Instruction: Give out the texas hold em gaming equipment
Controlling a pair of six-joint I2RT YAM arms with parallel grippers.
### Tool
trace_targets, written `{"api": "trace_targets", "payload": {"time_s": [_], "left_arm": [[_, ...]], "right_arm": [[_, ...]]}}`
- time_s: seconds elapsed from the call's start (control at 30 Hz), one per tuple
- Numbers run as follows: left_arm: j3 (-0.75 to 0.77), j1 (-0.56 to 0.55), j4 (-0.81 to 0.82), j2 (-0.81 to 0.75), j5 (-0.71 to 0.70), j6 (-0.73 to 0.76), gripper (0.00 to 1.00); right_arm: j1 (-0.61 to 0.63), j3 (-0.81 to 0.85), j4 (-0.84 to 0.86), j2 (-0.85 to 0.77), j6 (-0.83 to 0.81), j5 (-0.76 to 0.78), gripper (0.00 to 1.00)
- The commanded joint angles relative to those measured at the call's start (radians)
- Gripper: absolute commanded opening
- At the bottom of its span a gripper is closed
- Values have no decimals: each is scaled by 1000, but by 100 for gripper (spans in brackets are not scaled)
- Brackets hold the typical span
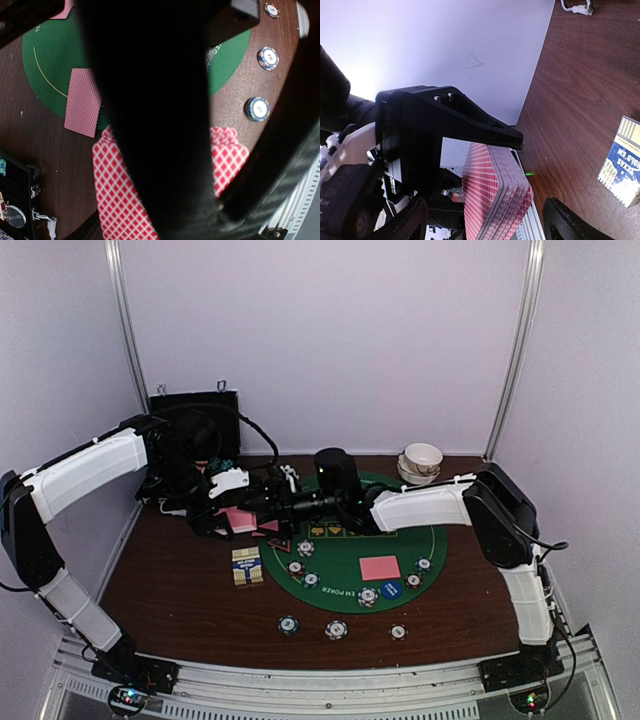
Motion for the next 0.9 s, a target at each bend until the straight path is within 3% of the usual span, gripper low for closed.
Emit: {"api": "trace_targets", "payload": {"time_s": [0.0, 0.47, 0.87], "left_arm": [[31, 5, 8, -19, 22, 8, 0], [31, 5, 7, -20, 29, 6, 0], [28, 6, 5, -23, 27, 10, 0]], "right_arm": [[32, 74, 12, 34, 9, -28, 82], [70, 251, -7, 154, 68, -34, 82], [52, 244, 6, 182, 108, -34, 74]]}}
